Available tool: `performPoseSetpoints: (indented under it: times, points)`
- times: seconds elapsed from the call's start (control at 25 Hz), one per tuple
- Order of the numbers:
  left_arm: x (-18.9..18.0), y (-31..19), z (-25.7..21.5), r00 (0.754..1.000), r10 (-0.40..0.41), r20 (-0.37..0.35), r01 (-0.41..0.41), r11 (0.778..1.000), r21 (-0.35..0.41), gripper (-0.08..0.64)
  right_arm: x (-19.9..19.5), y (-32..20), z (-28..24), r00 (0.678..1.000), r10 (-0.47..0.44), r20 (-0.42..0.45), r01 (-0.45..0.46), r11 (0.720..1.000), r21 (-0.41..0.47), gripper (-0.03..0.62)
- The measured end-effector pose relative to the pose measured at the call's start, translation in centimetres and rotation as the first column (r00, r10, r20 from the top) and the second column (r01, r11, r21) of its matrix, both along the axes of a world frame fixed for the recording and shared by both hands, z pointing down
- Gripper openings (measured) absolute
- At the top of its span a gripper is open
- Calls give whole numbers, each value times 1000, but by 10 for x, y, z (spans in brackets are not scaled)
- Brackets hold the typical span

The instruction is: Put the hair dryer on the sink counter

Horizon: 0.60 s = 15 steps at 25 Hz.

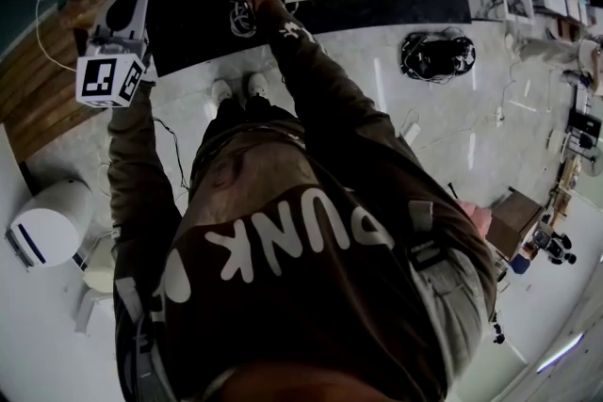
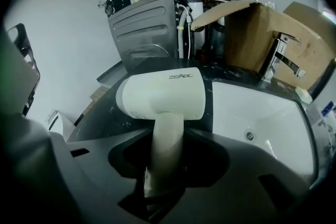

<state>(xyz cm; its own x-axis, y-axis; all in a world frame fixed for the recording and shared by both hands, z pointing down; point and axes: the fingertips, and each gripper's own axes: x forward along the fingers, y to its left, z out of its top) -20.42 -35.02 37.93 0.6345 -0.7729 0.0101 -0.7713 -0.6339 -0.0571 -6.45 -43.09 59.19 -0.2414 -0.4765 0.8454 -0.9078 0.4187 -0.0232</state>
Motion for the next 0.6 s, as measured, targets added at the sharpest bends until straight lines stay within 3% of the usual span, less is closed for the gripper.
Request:
performPoseSetpoints:
  times: [0.28, 0.6]
  points:
    - [-1, 0, -1, 1000, 3, 5, -3, 1000, 10, -6, 1, 2, 8, 1000, -17, -6, 17, 999, -35, 207]
    - [7, -2, -6, 1000, 13, 8, -14, 1000, 12, -6, 19, 6, -17, 1000, -18, -4, 18, 999, 42, 259]
